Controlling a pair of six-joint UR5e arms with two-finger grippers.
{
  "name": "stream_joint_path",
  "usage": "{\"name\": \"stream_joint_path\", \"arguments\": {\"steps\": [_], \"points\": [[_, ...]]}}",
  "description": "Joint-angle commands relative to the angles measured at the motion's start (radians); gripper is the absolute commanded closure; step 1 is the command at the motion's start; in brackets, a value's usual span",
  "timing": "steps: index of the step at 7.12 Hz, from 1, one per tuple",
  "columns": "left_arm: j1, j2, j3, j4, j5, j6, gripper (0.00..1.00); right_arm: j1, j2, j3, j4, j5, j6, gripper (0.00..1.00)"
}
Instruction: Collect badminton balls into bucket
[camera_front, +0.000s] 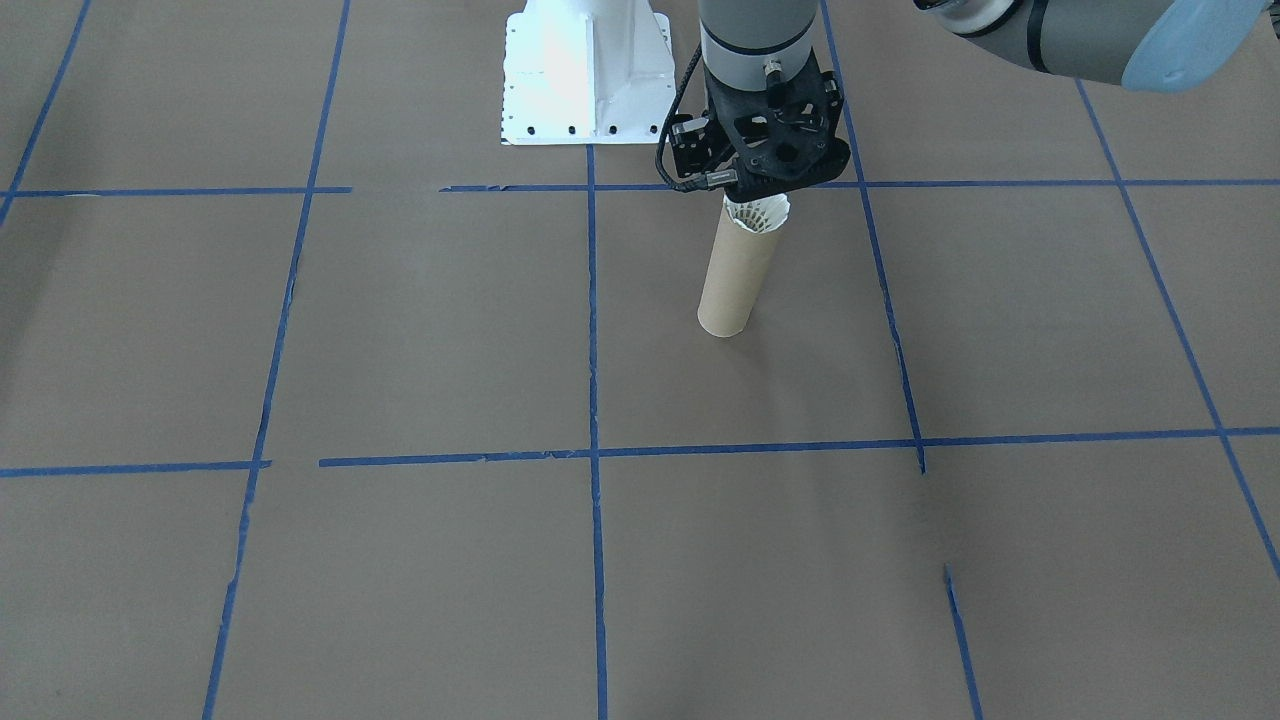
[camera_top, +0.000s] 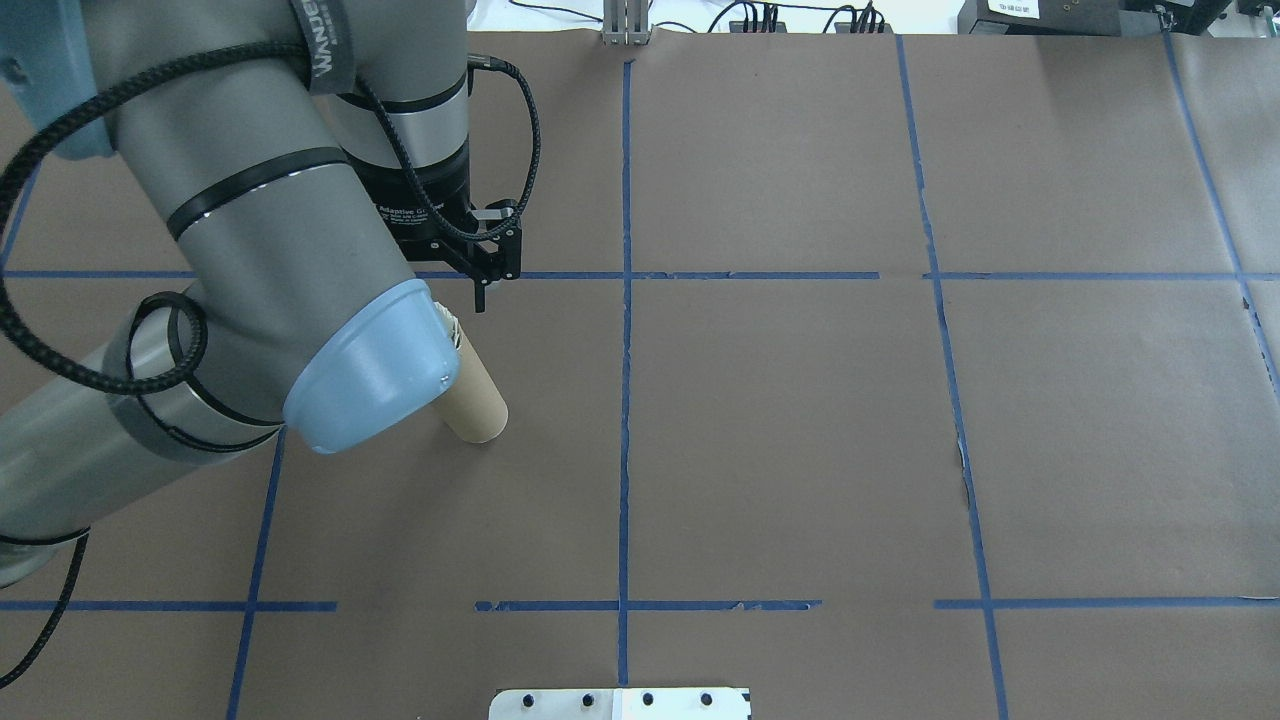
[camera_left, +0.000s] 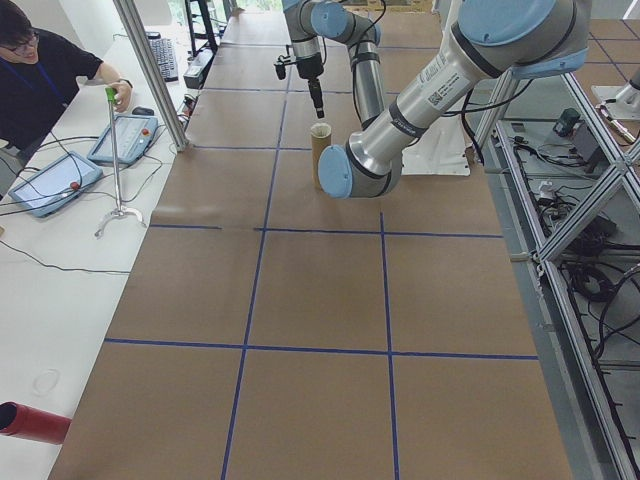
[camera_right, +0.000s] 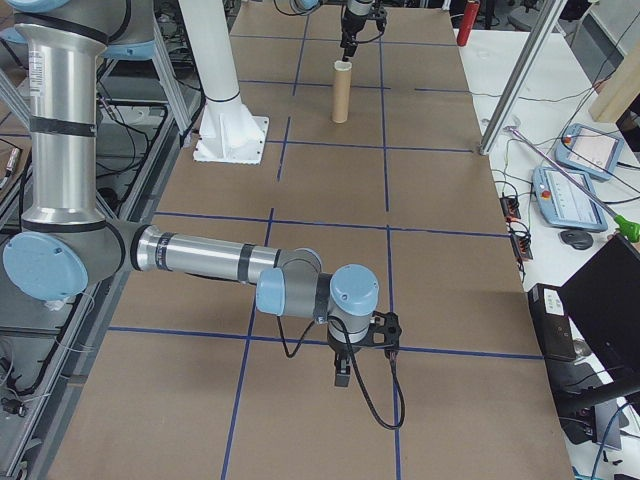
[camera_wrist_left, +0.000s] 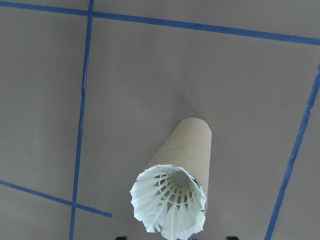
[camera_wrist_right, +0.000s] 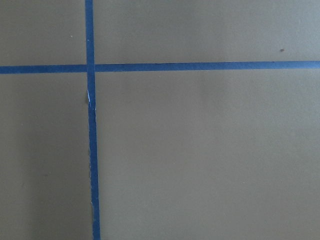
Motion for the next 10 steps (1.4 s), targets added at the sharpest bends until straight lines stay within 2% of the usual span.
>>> {"name": "stream_joint_path", "arguments": {"steps": [1,2,4,6,7,8,9,10], "points": [[-0.099,0.145,-0.084,-0.273,-0.006,0.009,0.0,0.0,-0.001,0.0,0.0,-0.001,0.0,0.0],[-0.154,0.21,-0.092,-0.376,-0.007,0.059,0.0,0.0,-0.001,0.0,0.0,-0.001,0.0,0.0],[-0.312,0.32,-0.091,-0.397,-0.049,0.379,0.0,0.0,0.001,0.0,0.0,0.001,0.0,0.0],[-0.488,0.463,-0.059,-0.406,-0.049,0.76,0.0,0.0,-0.001,0.0,0.0,-0.001,0.0,0.0],[-0.571,0.509,-0.011,-0.435,-0.049,0.885,0.0,0.0,0.001,0.0,0.0,0.001,0.0,0.0],[-0.627,0.581,0.033,-0.517,-0.049,0.96,0.0,0.0,0.001,0.0,0.0,-0.001,0.0,0.0],[-0.656,0.688,0.081,-0.649,-0.059,0.989,0.0,0.0,0.001,0.0,0.0,-0.001,0.0,0.0],[-0.691,0.766,0.139,-0.772,-0.108,0.996,0.0,0.0,0.001,0.0,0.0,0.001,0.0,0.0]]}}
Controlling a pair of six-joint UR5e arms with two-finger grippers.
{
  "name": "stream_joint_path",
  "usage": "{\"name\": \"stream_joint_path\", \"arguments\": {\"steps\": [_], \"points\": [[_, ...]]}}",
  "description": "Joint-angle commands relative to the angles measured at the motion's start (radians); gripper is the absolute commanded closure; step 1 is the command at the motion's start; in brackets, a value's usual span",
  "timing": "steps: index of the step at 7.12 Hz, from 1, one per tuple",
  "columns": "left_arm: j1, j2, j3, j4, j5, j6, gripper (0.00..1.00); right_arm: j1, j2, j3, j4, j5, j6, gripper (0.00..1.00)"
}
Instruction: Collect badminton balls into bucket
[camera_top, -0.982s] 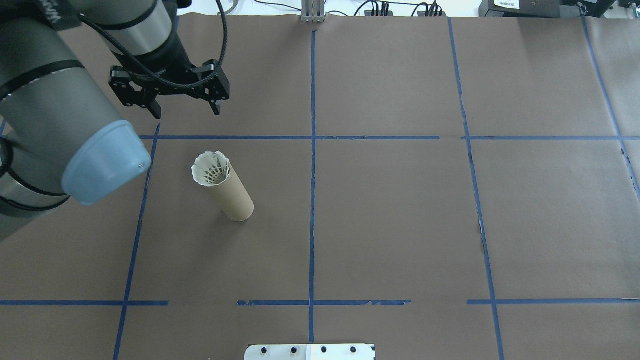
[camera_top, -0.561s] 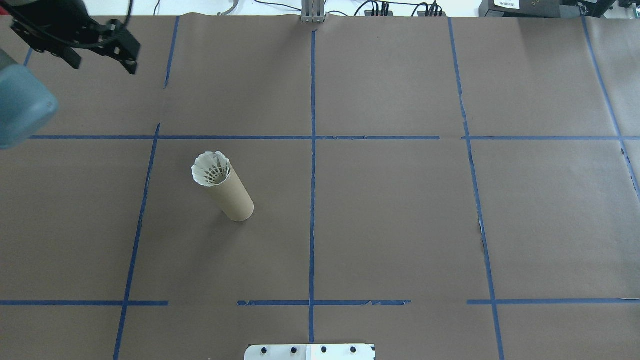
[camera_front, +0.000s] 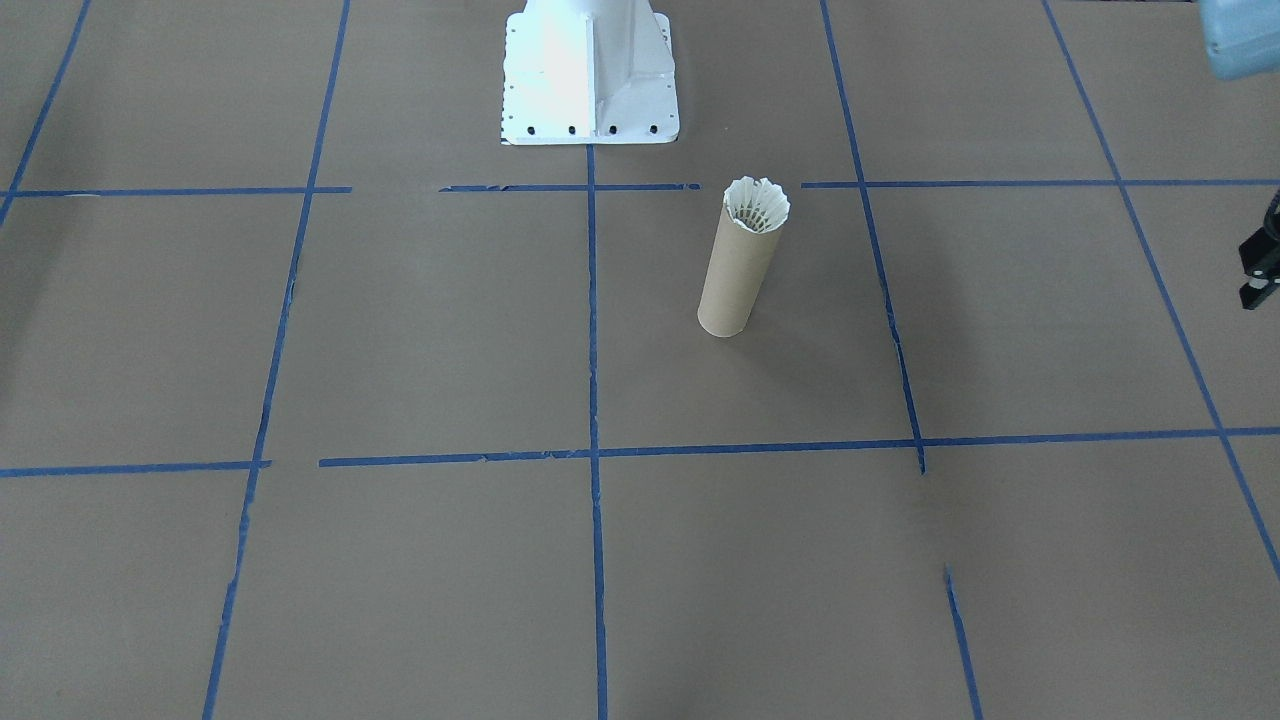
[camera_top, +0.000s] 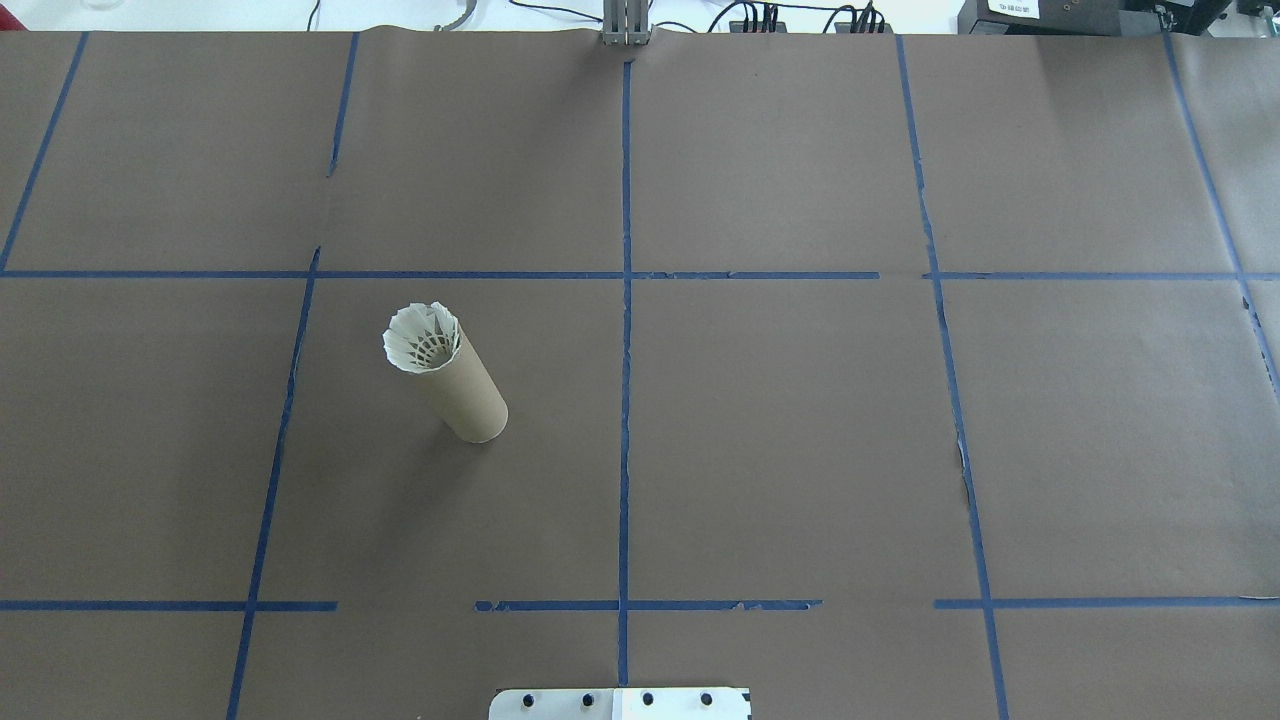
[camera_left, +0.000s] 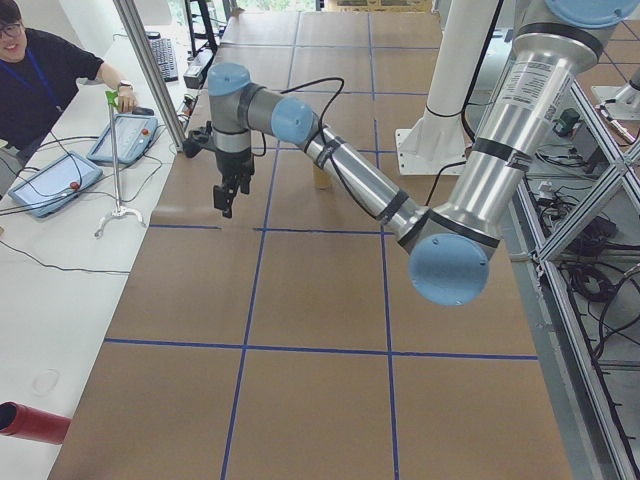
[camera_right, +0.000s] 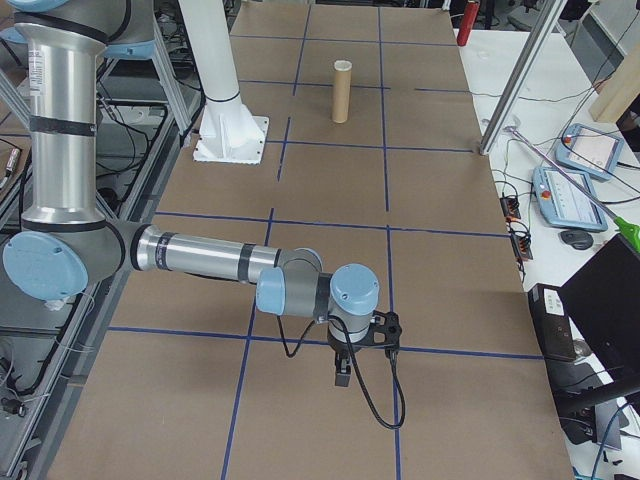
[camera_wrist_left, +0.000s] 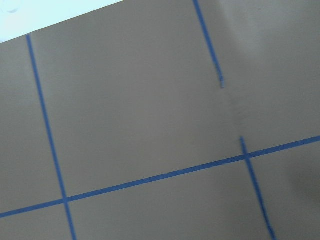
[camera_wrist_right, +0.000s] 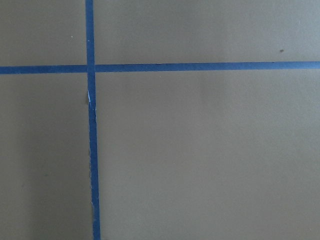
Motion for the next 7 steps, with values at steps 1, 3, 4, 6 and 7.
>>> {"name": "stream_joint_path", "arguments": {"steps": [1,3,4,6,7], "points": [[-0.074,0.185,0.114,-0.259,-0.054,0.052,0.0,0.0,0.0,0.0,0.0,0.0,0.0,0.0],[-0.112,0.299,0.147,-0.296,-0.056,0.058,0.0,0.0,0.0,0.0,0.0,0.001,0.0,0.0],[-0.134,0.334,0.147,-0.294,-0.109,0.055,0.0,0.0,0.0,0.0,0.0,0.0,0.0,0.0],[-0.14,0.388,0.146,-0.281,-0.278,0.041,0.0,0.0,-0.001,0.0,0.0,0.0,0.0,0.0],[-0.14,0.389,0.15,-0.279,-0.272,0.043,0.0,0.0,0.0,0.0,0.0,0.0,0.0,0.0]]}}
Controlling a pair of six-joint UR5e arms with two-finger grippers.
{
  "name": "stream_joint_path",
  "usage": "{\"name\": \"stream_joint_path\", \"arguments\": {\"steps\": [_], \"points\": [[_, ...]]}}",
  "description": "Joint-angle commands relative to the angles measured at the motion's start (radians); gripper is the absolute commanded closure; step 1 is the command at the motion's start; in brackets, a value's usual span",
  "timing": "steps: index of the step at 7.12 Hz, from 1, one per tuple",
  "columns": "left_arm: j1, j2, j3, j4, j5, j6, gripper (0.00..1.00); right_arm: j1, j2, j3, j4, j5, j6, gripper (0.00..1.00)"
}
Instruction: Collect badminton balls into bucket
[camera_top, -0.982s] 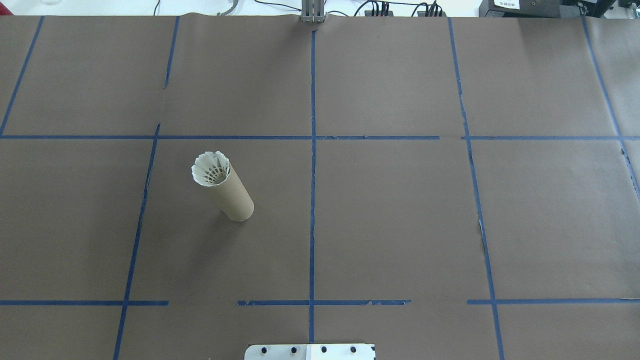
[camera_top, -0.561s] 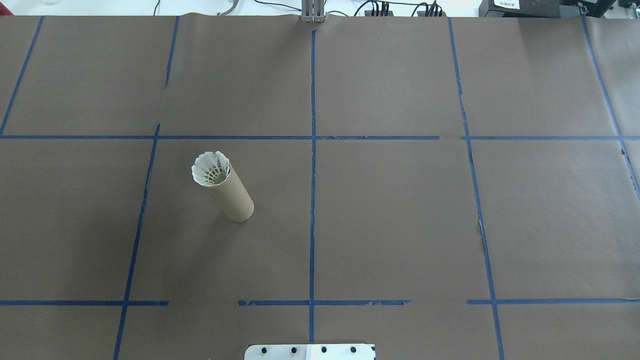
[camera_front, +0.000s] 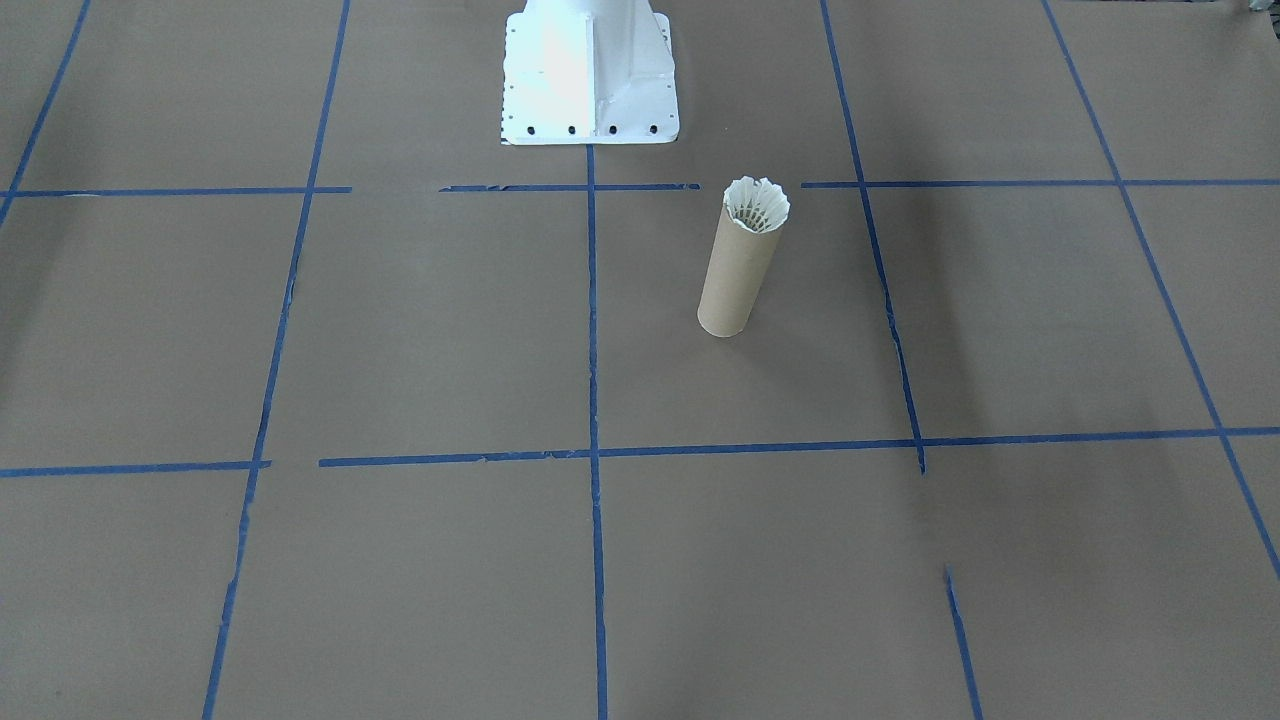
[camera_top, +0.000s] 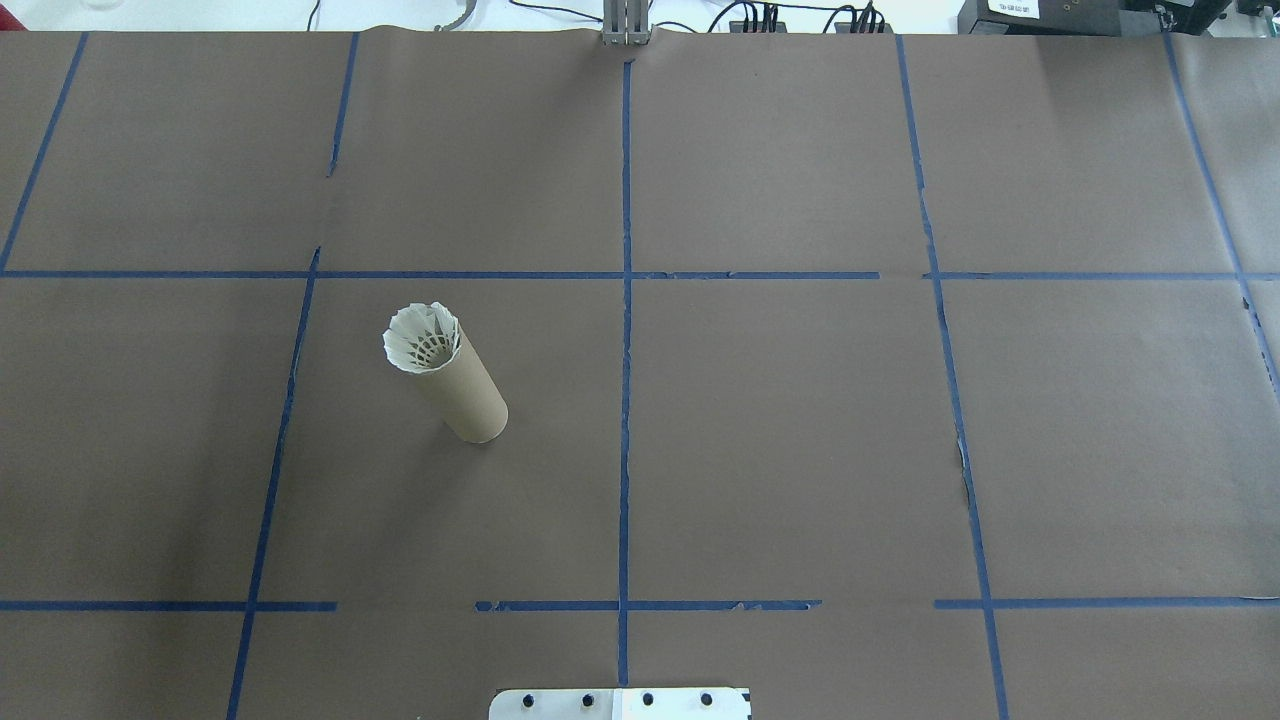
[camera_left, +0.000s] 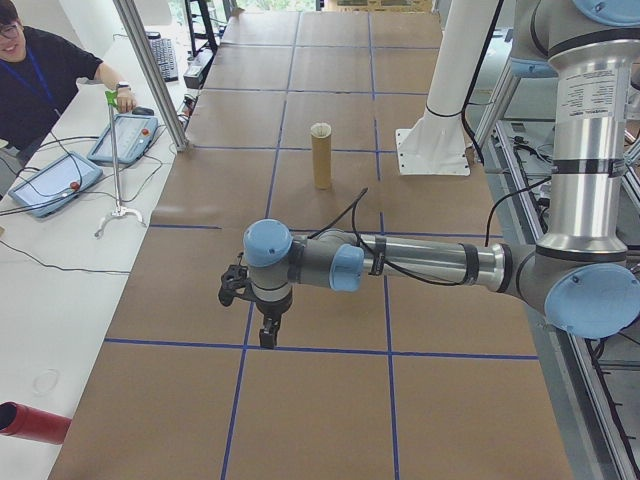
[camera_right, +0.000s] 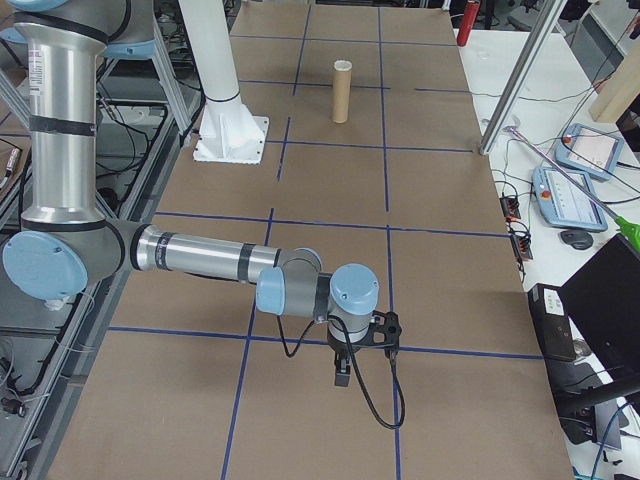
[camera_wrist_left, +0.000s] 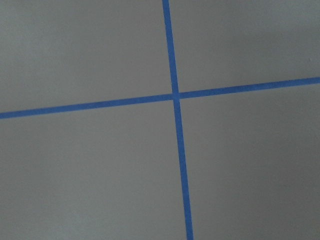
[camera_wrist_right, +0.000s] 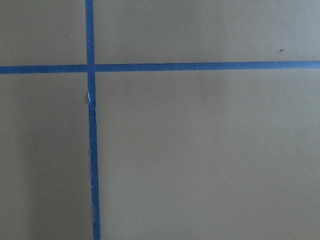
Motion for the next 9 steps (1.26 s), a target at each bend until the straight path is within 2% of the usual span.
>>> {"name": "stream_joint_path", "arguments": {"steps": [1,3,5,6,7,9], "points": [[-0.002,0.014,0.004,-0.001,-0.023,0.001,0.0,0.0,-0.001,0.0,0.0,0.0,0.0,0.0],[-0.005,0.034,0.002,0.002,-0.004,-0.001,0.0,0.0,-0.001,0.0,0.0,0.0,0.0,0.0],[-0.008,0.03,-0.012,0.001,0.099,0.002,0.0,0.0,0.001,0.0,0.0,0.0,0.0,0.0],[-0.007,0.019,-0.01,0.001,0.115,-0.001,0.0,0.0,0.001,0.0,0.0,0.001,0.0,0.0],[-0.007,0.016,-0.018,0.001,0.151,-0.001,0.0,0.0,-0.001,0.0,0.0,0.0,0.0,0.0],[-0.007,0.014,-0.028,0.001,0.158,-0.001,0.0,0.0,0.001,0.0,0.0,0.0,0.0,0.0]]}}
